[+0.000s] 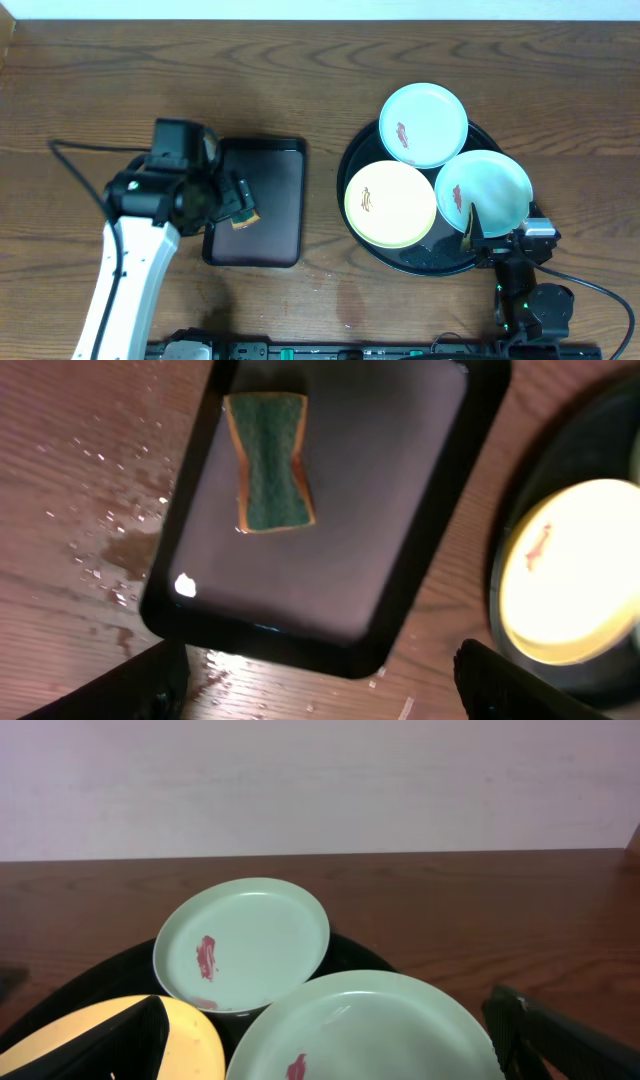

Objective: Clean dirty plates on tray and stack at the side
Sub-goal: 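Move the left gripper over the sponge on the black tray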

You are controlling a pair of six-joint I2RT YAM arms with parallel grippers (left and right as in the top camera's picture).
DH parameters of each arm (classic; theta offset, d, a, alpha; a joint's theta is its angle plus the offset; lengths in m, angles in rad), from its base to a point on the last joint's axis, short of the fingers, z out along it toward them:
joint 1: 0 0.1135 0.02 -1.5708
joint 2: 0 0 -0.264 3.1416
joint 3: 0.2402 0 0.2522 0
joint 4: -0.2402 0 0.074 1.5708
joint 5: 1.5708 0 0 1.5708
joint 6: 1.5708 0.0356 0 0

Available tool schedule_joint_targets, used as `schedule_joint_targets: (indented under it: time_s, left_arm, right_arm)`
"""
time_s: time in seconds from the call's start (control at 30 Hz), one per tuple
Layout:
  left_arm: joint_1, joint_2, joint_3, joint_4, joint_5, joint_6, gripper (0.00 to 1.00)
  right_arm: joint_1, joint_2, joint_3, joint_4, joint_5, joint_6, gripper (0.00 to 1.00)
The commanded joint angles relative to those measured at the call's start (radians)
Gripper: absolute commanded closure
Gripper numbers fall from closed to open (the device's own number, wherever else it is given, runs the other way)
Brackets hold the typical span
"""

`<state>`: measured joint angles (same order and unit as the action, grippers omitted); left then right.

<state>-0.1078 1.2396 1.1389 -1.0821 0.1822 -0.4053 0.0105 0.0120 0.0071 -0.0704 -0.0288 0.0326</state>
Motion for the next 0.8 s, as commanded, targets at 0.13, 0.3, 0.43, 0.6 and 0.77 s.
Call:
schedule_joint_targets:
  time_s: [0.13,0.3,0.43,0.6,0.77]
  left_arm:
    - [-0.058,0.149,0.022,0.091,-0.116,-0.027,0.14]
    - [-0.054,0.235,0.013,0.161,-0.156,-0.072,0.14]
    - [-0.055,0.332,0.009,0.165,-0.174,-0.107,0.14]
    - [-0.055,0.436,0.008,0.186,-0.176,-0.147,0.15]
    - [-0.055,0.506,0.008,0.203,-0.176,-0.147,0.15]
  right_arm:
    - [-0.002,-0.005,-0.002,-0.004,0.002,-0.015,0.01]
    - [-0.002,-0.005,-0.001,-0.004,0.002,-0.015,0.01]
    - [-0.002,-0.005,-0.001,-0.004,0.002,-0.015,0.01]
    - [-0.002,-0.005,-0.001,-0.004,0.002,-0.015,0.01]
    - [-0.002,-0.005,-0.002,-0.004,0.002,-0.015,0.01]
